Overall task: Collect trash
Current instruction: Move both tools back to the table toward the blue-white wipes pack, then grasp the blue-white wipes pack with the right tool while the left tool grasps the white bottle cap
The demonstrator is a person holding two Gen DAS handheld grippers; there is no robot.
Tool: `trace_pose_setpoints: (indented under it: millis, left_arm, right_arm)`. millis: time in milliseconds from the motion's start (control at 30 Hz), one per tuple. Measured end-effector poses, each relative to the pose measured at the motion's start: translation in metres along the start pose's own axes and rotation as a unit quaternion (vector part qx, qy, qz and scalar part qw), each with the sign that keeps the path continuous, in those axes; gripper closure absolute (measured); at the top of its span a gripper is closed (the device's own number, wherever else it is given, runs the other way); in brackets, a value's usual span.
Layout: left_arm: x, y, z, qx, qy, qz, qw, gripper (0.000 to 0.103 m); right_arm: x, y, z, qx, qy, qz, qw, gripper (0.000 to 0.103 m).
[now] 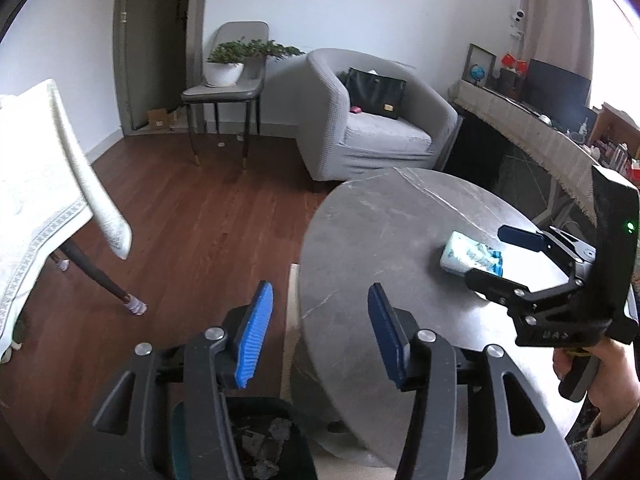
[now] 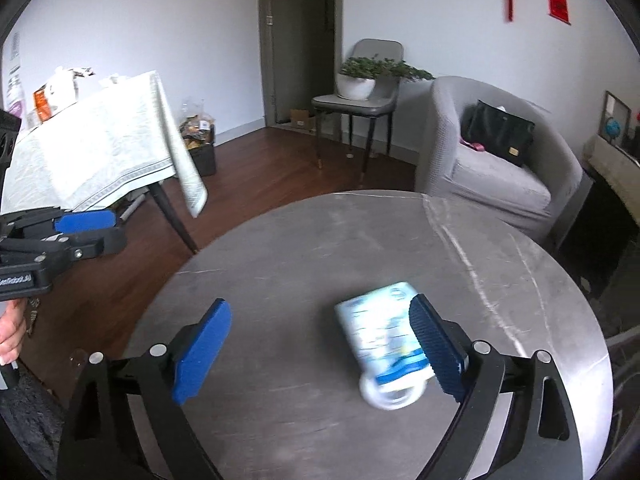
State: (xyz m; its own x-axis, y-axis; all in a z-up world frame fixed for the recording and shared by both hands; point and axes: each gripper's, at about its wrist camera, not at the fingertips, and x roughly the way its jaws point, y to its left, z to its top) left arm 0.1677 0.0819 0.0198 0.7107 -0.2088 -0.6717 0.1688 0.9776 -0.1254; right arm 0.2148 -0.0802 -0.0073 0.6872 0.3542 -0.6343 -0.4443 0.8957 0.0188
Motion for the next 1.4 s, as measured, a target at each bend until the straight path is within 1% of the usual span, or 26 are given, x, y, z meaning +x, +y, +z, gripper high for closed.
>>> trace_pose_setpoints:
  millis: [167, 300, 433, 600, 633, 667, 700, 733, 767, 900, 1000, 1167, 1300, 1400]
  left_arm:
    - [0.019, -0.016, 0.005, 0.009, 0.013, -0.014, 0.9998, 0.046]
    - [0.031, -0.024, 0.003, 0.017, 0.027, -0.024, 0.9992, 0.044]
    - [0.037, -0.029, 0.001, 0.025, 0.040, -0.033, 0.9983, 0.042]
    - [0.040, -0.037, -0.002, 0.035, 0.046, -0.041, 0.9975, 0.039]
    - [0.040, -0.039, -0.002, 0.036, 0.046, -0.044, 0.9973, 0.037]
    - [0.040, -0.040, -0.002, 0.037, 0.046, -0.046, 0.9972, 0.037]
    - [0.039, -0.040, -0.002, 0.038, 0.046, -0.048, 0.9971, 0.037]
    - [0.040, -0.042, -0.002, 0.038, 0.045, -0.051, 0.9970, 0.036]
    - [0.039, -0.045, -0.002, 0.041, 0.043, -0.054, 0.9968, 0.036]
    - [0.038, -0.052, -0.002, 0.050, 0.039, -0.062, 0.9961, 0.035]
    - [0.039, -0.060, -0.001, 0.059, 0.038, -0.066, 0.9953, 0.034]
    - [0.044, -0.076, -0.003, 0.074, 0.041, -0.074, 0.9936, 0.034]
    - [0.050, -0.090, -0.007, 0.088, 0.045, -0.081, 0.9918, 0.033]
    - [0.055, -0.101, -0.007, 0.099, 0.045, -0.091, 0.9900, 0.033]
  right_arm:
    - [0.014, -0.022, -0.003, 0.003, 0.025, -0.012, 1.000, 0.011]
    - [0.025, -0.034, -0.007, 0.012, 0.048, -0.008, 0.999, 0.011]
    - [0.032, -0.038, -0.010, 0.016, 0.061, -0.005, 0.998, 0.011]
    - [0.040, -0.041, -0.011, 0.020, 0.071, -0.005, 0.997, 0.011]
    - [0.041, -0.042, -0.010, 0.021, 0.072, -0.005, 0.997, 0.013]
    - [0.041, -0.043, -0.011, 0.022, 0.074, -0.005, 0.997, 0.017]
    - [0.042, -0.043, -0.011, 0.024, 0.075, -0.005, 0.997, 0.028]
    - [0.042, -0.044, -0.011, 0.025, 0.077, -0.006, 0.997, 0.032]
    - [0.042, -0.044, -0.012, 0.027, 0.078, -0.006, 0.997, 0.033]
    - [0.040, -0.049, -0.012, 0.037, 0.077, 0.000, 0.996, 0.039]
    - [0.035, -0.054, -0.013, 0.047, 0.069, -0.003, 0.997, 0.041]
    - [0.023, -0.069, -0.010, 0.080, 0.046, 0.005, 0.996, 0.041]
    - [0.010, -0.081, -0.011, 0.104, 0.024, -0.009, 0.994, 0.041]
    - [0.005, -0.088, -0.014, 0.116, 0.022, -0.016, 0.993, 0.041]
